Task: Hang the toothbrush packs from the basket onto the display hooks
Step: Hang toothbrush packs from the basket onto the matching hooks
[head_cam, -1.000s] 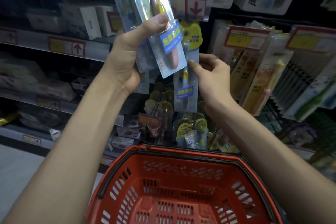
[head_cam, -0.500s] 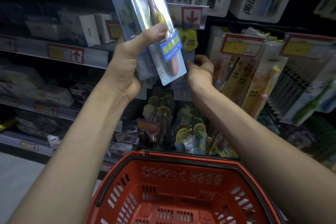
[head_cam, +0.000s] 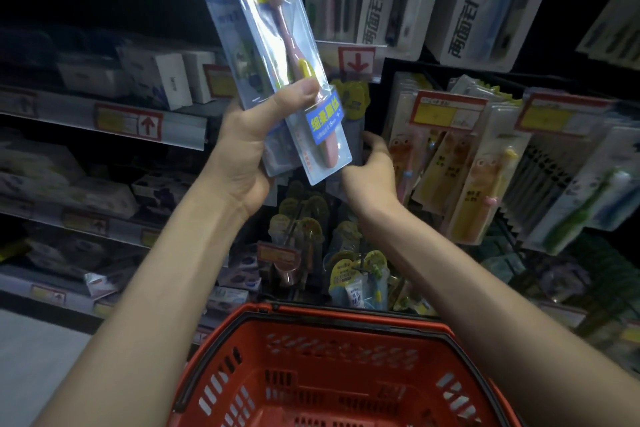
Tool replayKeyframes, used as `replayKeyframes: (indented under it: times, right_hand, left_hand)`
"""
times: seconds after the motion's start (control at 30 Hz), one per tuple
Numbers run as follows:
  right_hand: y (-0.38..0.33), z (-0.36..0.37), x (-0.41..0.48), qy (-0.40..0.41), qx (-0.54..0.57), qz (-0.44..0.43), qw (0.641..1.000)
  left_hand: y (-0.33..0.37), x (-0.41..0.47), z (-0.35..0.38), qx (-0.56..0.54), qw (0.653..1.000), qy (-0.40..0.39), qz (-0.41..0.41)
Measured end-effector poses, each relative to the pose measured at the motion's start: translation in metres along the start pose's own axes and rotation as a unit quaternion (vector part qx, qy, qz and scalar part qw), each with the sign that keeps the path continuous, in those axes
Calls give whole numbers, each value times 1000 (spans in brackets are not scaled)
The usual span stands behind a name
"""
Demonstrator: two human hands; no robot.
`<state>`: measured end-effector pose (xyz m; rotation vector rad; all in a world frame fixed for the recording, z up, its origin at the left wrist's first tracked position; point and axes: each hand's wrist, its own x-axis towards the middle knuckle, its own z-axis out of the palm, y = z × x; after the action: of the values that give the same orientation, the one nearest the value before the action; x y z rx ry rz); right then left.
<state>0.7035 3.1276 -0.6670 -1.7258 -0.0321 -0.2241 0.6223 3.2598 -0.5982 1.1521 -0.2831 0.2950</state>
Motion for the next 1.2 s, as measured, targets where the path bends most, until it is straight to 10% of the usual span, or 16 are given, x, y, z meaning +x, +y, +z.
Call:
replayKeyframes:
  times: [1.2]
  right_hand:
    - [-103,-56,-56,-159,42,-248,955]
  left_hand:
    - [-3,-2,-3,-56,998,33,0]
